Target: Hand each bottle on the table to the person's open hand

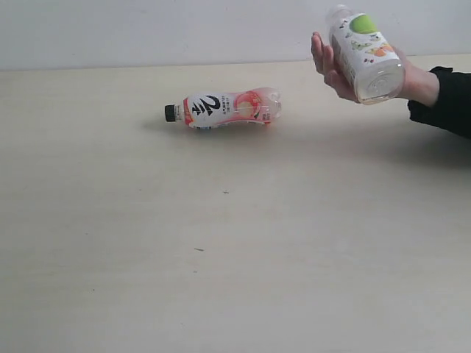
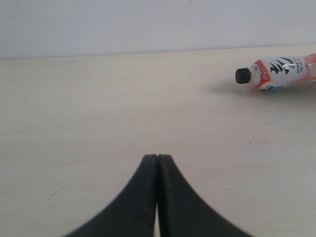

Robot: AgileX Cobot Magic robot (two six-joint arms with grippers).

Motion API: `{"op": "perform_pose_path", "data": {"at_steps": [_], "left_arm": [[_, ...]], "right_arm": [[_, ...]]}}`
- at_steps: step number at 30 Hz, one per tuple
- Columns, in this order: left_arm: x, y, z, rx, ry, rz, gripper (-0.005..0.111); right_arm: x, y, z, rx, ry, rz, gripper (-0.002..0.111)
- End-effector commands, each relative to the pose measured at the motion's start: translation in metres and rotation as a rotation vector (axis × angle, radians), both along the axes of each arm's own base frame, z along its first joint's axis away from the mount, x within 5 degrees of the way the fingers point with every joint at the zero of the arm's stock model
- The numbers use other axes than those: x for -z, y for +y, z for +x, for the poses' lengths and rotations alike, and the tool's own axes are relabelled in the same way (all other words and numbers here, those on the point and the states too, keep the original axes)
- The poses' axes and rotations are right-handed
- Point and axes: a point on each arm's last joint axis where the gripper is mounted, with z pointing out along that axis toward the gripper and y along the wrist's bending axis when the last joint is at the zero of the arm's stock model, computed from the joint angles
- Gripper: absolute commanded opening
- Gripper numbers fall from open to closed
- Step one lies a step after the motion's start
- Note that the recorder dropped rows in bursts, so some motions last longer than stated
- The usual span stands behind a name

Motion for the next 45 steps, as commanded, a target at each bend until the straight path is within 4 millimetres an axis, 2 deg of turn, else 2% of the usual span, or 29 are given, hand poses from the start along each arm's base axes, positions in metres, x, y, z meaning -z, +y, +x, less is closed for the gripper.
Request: {"op": "perform_pose_path", "data": {"at_steps": [1,2,8,10,13,17,19,33,45], "left_arm": [[0.001,0.0,0.0,-0.002,-0.005,-0.001,0.003],[0.001,0.0,0.0,-0.002,-0.005,-0.001,0.003],[0.001,0.0,0.0,-0.002,-0.005,-0.001,0.003],[0.001,0.0,0.0,-0.002,-0.005,-0.001,0.003],[0.001,0.0,0.0,-0.002,-0.005,-0.001,0.003],[0.001,0.0,0.0,-0.002,-0.005,-0.001,0.003],[0.001,0.0,0.0,-0.002,-0.005,-0.001,0.003],[0.001,0.0,0.0,-0.002,-0.005,-0.001,0.003],[0.001,0.0,0.0,-0.002,-0.005,-0.001,0.003]], "right_arm": [[-0.018,-0.017,-0.052,-0.019,-0.08,-0.033,0.006],[-0.02,-0.021,-0.064,-0.028,-0.1,-0.049,0.0],[-0.009,-0.042,-0.126,-0.07,-0.154,-0.169,0.0],[-0.001,-0.046,-0.142,-0.088,-0.192,-0.195,0.0],[0.018,-0.048,-0.155,-0.114,-0.225,-0.219,0.0],[0.056,-0.038,-0.157,-0.193,-0.283,-0.113,0.0],[0.059,-0.037,-0.156,-0.195,-0.282,-0.09,0.0],[0.05,-0.044,-0.18,-0.172,-0.39,-0.024,0.0],[0.05,-0.044,-0.18,-0.166,-0.386,-0.017,0.0]]}}
